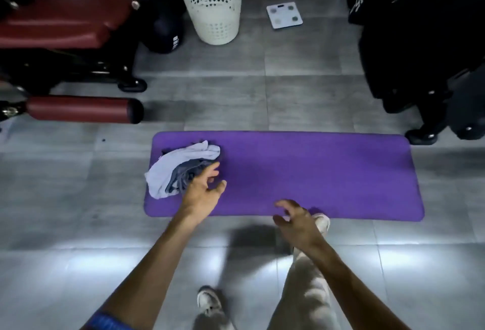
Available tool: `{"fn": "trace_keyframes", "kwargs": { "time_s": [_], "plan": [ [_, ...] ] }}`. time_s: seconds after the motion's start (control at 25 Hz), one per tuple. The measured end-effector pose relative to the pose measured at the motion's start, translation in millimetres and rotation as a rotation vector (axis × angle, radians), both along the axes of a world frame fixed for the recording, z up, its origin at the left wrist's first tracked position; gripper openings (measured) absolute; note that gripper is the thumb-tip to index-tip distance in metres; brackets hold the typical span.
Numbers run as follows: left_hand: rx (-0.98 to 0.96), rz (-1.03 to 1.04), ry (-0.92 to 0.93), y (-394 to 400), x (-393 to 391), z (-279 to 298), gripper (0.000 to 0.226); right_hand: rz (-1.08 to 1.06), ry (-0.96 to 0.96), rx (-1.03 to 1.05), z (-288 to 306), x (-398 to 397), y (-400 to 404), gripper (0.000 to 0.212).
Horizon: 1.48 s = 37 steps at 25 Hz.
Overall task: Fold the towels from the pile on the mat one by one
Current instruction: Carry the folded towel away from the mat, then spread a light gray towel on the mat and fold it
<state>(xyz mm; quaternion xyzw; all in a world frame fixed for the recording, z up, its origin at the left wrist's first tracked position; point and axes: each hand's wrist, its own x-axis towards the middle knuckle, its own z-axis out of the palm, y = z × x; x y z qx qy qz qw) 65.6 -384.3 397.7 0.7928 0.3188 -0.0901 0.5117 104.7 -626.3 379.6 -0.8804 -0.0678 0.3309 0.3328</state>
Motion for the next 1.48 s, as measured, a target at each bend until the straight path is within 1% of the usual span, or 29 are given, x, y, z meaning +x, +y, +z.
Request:
{"fn": "trace_keyframes", "kwargs": {
  "time_s": [0.12, 0.2, 0.24, 0.32, 0.36, 0.44, 0.56, 0.64, 0.72, 0.8, 0.84, 0.92, 1.0, 1.12, 1.2, 1.24, 1.32, 1.36, 1.4, 1.48],
  "plan": [
    [0.019, 0.126, 0.022, 69.1, -83.4, -5.9, 0.051, -0.099, 0.087, 0.017, -1.5, -68.4, 57.5, 0.017],
    [0.018, 0.133, 0.032, 101.3, -110.8, -12.0, 0.051, -0.136, 0.148, 0.079, -3.4, -103.5, 88.8, 0.014],
    [0.020, 0.122, 0.045, 113.5, -116.9, -14.4, 0.052, -0.159, 0.185, 0.128, -4.9, -118.6, 102.0, 0.015],
    [0.030, 0.131, 0.053, 133.5, -117.6, -19.2, 0.053, -0.194, 0.223, 0.188, -6.9, -138.4, 123.7, 0.028],
    [0.036, 0.143, 0.058, 146.0, -113.1, -25.1, 0.053, -0.200, 0.222, 0.182, -15.5, -141.0, 134.9, 0.035],
    [0.037, 0.166, 0.079, 173.1, -100.1, -39.9, 0.056, -0.252, 0.256, 0.175, -34.5, -135.5, 158.1, 0.038],
    [0.015, 0.119, 0.140, 223.1, -69.3, -64.0, 0.062, -0.324, 0.308, 0.119, -63.6, -99.3, 204.9, 0.025],
    [0.005, 0.093, 0.192, 250.6, -50.8, -74.6, 0.058, -0.377, 0.320, 0.087, -78.4, -71.3, 235.3, 0.019],
    [0.004, 0.163, 0.232, 286.3, -32.6, -87.9, 0.051, -0.358, 0.298, 0.071, -99.1, -41.1, 276.3, 0.016],
    [-0.054, 0.247, 0.281, 320.6, -17.1, -100.7, 0.055, -0.333, 0.308, 0.051, -120.4, -17.4, 318.6, 0.013],
    [-0.074, 0.251, 0.280, 337.7, -10.3, -109.0, 0.058, -0.325, 0.325, 0.047, -130.4, -8.0, 340.1, 0.014],
    [-0.075, 0.179, 0.295, 372.4, 4.6, -133.2, 0.059, -0.346, 0.372, 0.023, -159.2, 7.6, 379.8, 0.017],
    [-0.069, 0.100, 0.340, 402.9, 16.7, -162.0, 0.056, -0.307, 0.419, -0.039, -190.3, 20.3, 410.9, 0.016],
    [-0.058, -0.041, 0.481, 454.7, 26.1, -233.1, 0.062, -0.208, 0.420, -0.143, -252.2, 30.0, 460.9, 0.010],
    [-0.036, -0.238, 0.585, 485.8, 33.3, -283.7, 0.068, -0.267, 0.431, -0.138, -306.2, 30.3, 496.9, 0.012],
    [-0.005, -0.378, 0.609, 502.2, 36.6, -309.5, 0.067, -0.329, 0.450, -0.105, -338.4, 28.7, 517.1, 0.011],
    [0.127, -0.615, 0.557, 530.4, 50.2, -352.1, 0.061, -0.439, 0.488, -0.070, -399.4, 26.4, 553.4, 0.009],
    [0.182, -0.658, 0.514, 544.0, 54.7, -376.9, 0.058, -0.479, 0.514, -0.064, -435.8, 20.9, 571.4, 0.008],
    [0.209, -0.669, 0.480, 555.9, 58.2, -403.9, 0.056, -0.508, 0.540, -0.073, -473.3, 14.3, 585.3, 0.016],
    [0.206, -0.654, 0.468, 574.9, 63.1, -460.5, 0.053, -0.499, 0.623, -0.098, -540.4, 3.9, 604.2, 0.030]
  ]
}}
